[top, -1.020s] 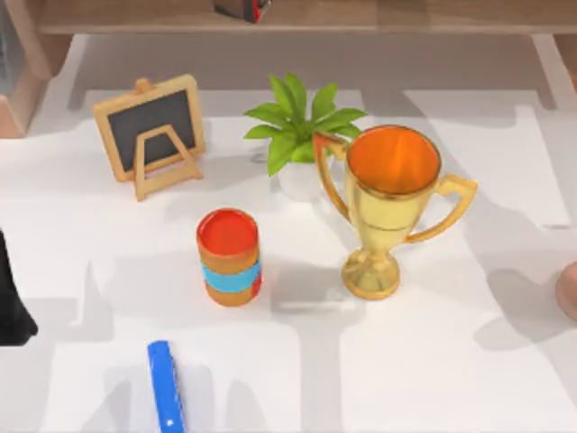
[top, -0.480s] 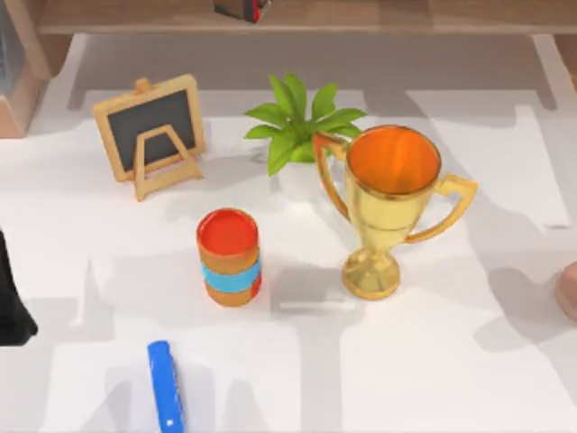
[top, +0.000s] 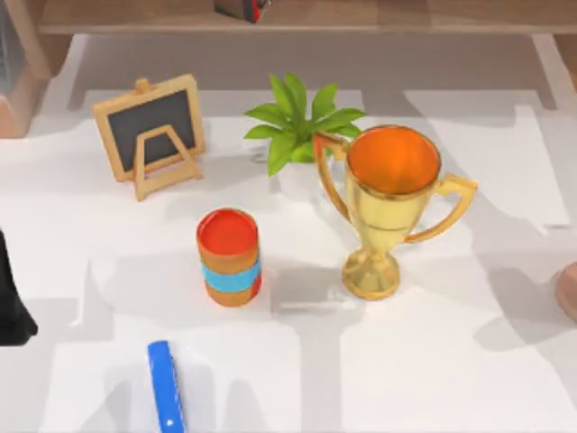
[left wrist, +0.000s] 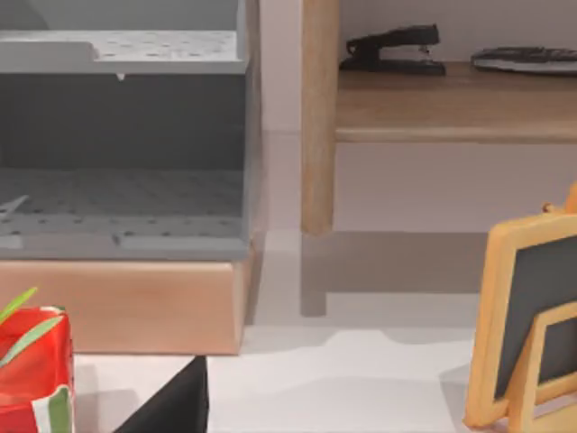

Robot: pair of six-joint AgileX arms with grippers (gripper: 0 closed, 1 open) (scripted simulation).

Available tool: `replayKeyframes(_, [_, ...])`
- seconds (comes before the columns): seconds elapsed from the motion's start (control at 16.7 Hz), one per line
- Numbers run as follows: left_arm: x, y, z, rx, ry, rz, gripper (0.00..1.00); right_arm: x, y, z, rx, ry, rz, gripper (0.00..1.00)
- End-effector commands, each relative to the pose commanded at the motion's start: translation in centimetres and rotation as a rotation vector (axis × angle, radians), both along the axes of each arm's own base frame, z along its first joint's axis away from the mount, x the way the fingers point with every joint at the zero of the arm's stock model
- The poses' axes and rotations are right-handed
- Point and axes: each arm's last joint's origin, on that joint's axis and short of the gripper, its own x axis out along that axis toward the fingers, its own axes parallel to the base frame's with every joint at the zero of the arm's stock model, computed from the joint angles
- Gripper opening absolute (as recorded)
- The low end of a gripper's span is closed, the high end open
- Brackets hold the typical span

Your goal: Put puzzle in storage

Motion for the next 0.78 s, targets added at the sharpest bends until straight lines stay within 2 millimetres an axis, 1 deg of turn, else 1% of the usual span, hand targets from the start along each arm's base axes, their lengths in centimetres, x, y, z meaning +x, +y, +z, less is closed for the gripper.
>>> replayKeyframes(0.18, [0.0, 0.0, 0.0, 0.000, 0.000, 0.000, 1.00, 0.2, -0.1, -0.2, 0.000, 0.003, -0.003, 0.00])
replayKeyframes(0.36, [0.0, 0.0, 0.0, 0.000, 0.000, 0.000, 1.00, -0.3, -0.8, 0.9, -0.019, 0.008, -0.001, 0.00])
replayKeyframes(0.54, [0.0, 0.0, 0.0, 0.000, 0.000, 0.000, 1.00, -1.2, -2.8, 2.7, -0.085, 0.055, -0.008, 0.00])
replayKeyframes(0.78, [0.0, 0.0, 0.0, 0.000, 0.000, 0.000, 1.00, -3.0, -6.7, 4.8, -0.215, 0.190, -0.018, 0.00])
